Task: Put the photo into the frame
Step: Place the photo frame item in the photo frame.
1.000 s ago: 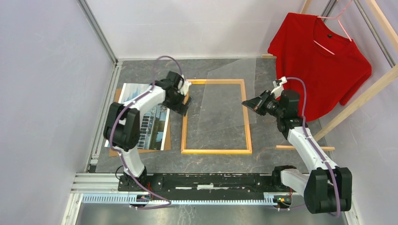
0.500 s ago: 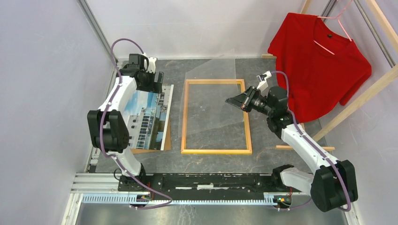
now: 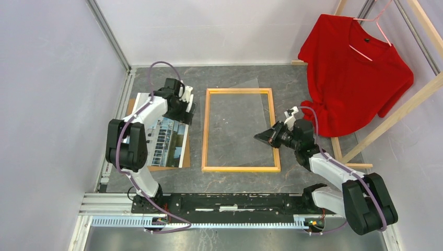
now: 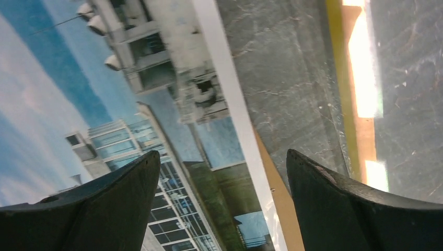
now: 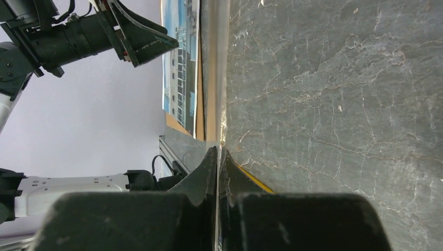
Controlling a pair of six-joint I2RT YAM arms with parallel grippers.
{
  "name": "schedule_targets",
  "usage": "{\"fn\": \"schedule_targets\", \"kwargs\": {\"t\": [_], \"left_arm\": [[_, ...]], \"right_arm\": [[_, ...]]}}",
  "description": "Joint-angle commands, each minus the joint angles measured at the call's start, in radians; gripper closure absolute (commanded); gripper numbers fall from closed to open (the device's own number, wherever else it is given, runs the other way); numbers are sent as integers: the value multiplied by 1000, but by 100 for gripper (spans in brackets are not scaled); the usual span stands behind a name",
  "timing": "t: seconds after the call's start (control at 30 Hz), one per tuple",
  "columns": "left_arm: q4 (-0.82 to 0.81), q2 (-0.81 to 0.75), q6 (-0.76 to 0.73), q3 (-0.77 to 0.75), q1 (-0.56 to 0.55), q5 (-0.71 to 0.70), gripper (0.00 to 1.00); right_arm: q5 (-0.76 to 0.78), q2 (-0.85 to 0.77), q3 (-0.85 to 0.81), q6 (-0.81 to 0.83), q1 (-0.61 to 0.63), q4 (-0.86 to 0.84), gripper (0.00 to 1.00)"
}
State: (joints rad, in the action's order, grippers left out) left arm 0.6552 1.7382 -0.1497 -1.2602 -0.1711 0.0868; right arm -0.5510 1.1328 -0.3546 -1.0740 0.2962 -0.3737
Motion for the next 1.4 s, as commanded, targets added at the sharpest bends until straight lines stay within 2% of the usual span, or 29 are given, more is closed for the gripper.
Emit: {"fn": "schedule_targets", "kwargs": {"t": [0.0, 0.07, 0.13, 0.3, 0.47, 0.63, 0.67, 0.73, 0.77, 0.9, 1.03, 1.37], "left_arm": [[-78, -19, -59, 36, -59, -71, 5], [-91, -13, -60, 46, -75, -82, 5], [-97, -3, -60, 51, -92, -84, 5], [-118, 18, -65, 66, -128, -140, 6], [-137, 43, -70, 66, -152, -185, 6], [-145, 64, -71, 53, -160, -221, 7], [-145, 69, -70, 50, -162, -229, 7], [-145, 74, -74, 44, -162, -239, 7], [-146, 77, -77, 42, -162, -243, 7], [-147, 87, -79, 32, -161, -249, 7], [-146, 97, -80, 24, -162, -259, 7], [-146, 98, -85, 20, -162, -271, 8]], "right_arm": [[46, -14, 2, 52, 0, -78, 93], [74, -21, 8, 78, 0, -56, 87], [85, -17, 16, 96, 0, -48, 74], [41, 35, 0, 134, 0, -45, 51], [10, 117, -113, 276, -5, 79, 42], [41, 166, -231, 459, -6, 321, 35], [61, 158, -242, 498, -5, 367, 30], [109, 129, -258, 562, -6, 456, 9], [129, 122, -273, 598, -6, 497, 2], [223, 105, -333, 699, -4, 654, 2], [287, 108, -408, 726, -5, 654, 2], [238, 419, -691, 739, -9, 527, 2]]}}
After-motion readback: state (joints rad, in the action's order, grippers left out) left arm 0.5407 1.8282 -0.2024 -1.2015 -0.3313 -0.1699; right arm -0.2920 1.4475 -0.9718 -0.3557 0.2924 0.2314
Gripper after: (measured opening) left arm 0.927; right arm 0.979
